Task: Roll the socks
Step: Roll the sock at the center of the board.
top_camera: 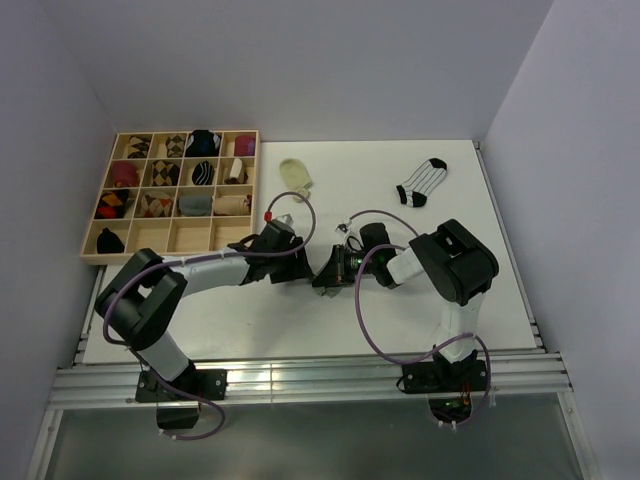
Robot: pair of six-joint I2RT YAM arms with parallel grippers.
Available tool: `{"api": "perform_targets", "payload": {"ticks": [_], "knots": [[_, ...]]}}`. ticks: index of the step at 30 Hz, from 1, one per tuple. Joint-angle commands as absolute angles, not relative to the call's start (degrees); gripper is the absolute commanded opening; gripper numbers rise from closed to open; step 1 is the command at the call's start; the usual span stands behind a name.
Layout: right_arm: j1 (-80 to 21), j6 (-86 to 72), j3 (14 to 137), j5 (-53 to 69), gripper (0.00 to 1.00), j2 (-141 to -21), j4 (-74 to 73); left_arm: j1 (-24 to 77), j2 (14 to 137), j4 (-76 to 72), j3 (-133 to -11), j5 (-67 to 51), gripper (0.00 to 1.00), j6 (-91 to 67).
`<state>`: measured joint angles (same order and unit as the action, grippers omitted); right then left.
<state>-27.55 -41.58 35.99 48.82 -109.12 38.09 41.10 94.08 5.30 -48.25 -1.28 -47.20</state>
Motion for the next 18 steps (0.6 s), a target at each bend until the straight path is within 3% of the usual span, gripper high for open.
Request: {"api": "perform_targets", "payload": {"ticks": [1, 18], "knots": [[-27.1, -41.4, 36.3, 48.7, 0.00, -109.6, 38.7, 42.2, 96.3, 6.2, -50.1, -0.3, 0.62, -45.2], [-26.8, -41.7, 36.5, 47.9, 0.00, -109.4, 37.7, 47.4, 100.7, 16.8, -53.9, 10.0, 0.54, -45.4]]}}
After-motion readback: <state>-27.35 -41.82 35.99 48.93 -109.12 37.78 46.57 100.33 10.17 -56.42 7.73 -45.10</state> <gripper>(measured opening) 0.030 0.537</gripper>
